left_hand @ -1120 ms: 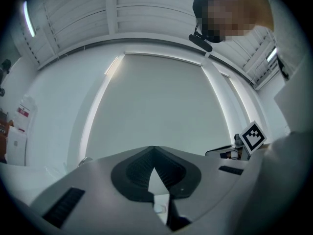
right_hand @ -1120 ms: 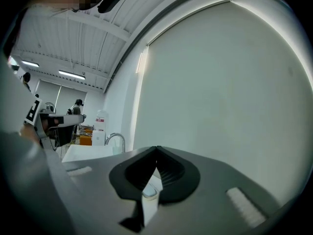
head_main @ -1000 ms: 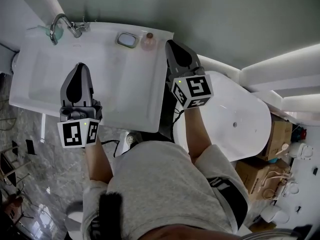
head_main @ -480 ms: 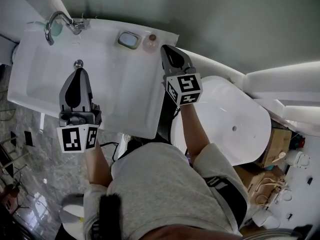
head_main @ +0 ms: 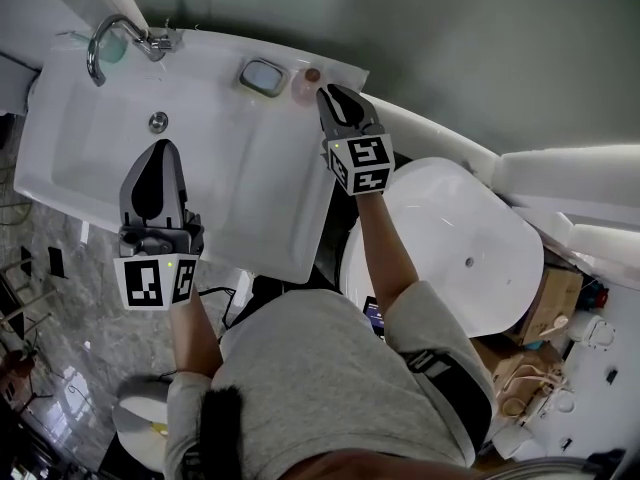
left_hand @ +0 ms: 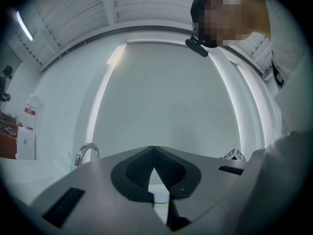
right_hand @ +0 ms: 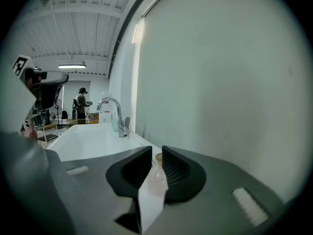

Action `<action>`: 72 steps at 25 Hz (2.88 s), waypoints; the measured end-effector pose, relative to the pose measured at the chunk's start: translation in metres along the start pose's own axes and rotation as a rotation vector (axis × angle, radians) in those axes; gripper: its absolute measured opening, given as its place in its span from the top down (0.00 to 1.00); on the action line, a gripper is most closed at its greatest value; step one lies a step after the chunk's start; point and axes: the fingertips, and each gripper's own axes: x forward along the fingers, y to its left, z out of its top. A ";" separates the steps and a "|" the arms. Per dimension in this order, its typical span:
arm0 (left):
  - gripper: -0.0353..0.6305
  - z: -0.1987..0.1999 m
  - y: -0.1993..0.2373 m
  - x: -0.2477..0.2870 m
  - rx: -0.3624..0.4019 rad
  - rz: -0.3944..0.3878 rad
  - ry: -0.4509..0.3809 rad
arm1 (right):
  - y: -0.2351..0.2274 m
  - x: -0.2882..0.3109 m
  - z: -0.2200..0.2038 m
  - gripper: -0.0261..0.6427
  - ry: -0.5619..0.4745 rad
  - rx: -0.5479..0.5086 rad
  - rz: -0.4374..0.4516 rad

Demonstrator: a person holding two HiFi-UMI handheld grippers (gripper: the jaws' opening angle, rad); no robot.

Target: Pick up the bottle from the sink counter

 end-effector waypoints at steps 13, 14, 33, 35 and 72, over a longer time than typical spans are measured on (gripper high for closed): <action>0.94 -0.018 0.014 0.003 0.000 0.058 0.053 | -0.013 0.044 -0.037 0.72 0.074 -0.016 0.030; 0.94 -0.019 0.016 0.002 0.000 0.065 0.056 | -0.013 0.047 -0.039 0.72 0.078 -0.020 0.033; 0.94 -0.038 0.038 -0.004 0.007 0.133 0.109 | -0.010 0.079 -0.047 0.72 0.026 -0.048 0.032; 0.94 -0.039 0.039 -0.004 0.007 0.134 0.113 | -0.009 0.081 -0.048 0.72 0.021 -0.051 0.028; 0.94 0.002 0.046 -0.048 0.042 0.114 0.030 | 0.053 0.007 0.057 0.74 -0.157 -0.027 0.049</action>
